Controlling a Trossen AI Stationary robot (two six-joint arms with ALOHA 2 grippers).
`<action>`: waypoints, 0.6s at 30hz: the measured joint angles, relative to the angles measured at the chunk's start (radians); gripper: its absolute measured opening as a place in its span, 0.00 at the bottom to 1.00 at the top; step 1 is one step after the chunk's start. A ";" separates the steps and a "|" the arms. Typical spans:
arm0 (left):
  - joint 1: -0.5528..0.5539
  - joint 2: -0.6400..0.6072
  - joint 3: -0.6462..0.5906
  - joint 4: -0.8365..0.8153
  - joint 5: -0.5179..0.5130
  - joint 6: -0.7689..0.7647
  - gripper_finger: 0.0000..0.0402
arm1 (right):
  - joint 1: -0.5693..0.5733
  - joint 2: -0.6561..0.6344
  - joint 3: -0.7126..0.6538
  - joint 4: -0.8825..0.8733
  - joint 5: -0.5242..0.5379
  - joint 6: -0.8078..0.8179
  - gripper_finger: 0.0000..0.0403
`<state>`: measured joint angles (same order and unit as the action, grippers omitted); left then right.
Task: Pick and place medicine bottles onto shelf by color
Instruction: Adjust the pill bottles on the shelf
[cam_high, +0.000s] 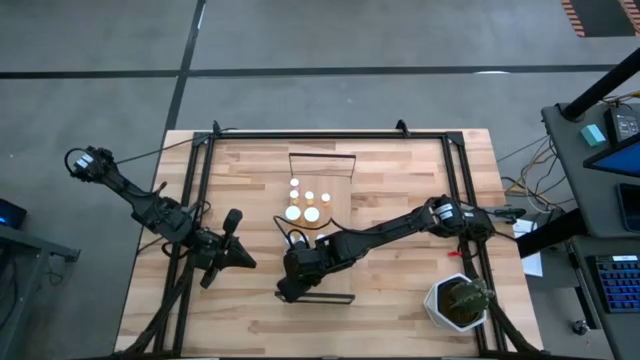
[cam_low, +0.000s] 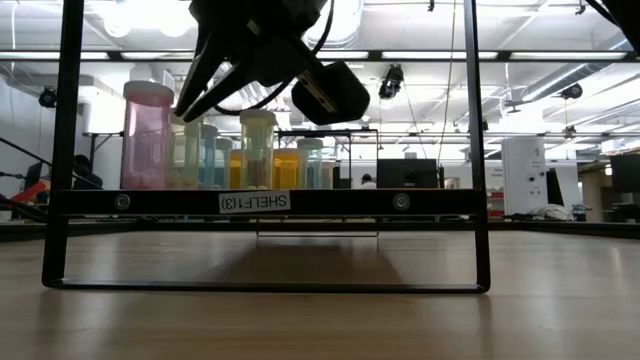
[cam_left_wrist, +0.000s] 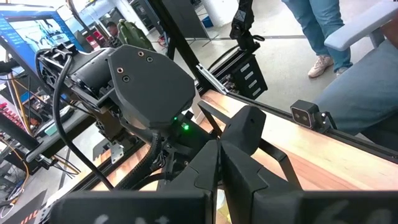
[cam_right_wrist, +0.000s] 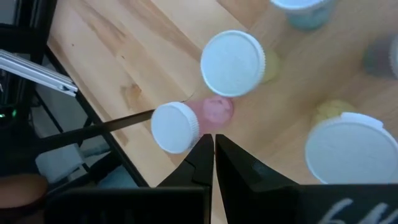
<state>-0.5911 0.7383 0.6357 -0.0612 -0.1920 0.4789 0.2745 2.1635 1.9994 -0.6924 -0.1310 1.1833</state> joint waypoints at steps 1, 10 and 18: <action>0.000 0.000 0.000 0.000 0.000 0.000 0.00 | 0.000 0.000 -0.001 -0.003 0.000 -0.002 0.02; 0.000 0.000 0.000 0.000 0.000 0.000 0.00 | -0.002 -0.008 0.049 -0.082 -0.008 -0.066 0.02; 0.000 0.000 0.000 0.000 0.000 0.000 0.00 | -0.002 -0.055 0.128 -0.173 0.023 -0.188 0.02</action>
<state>-0.5913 0.7383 0.6357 -0.0612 -0.1921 0.4786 0.2723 2.1090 2.1277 -0.8657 -0.1080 0.9949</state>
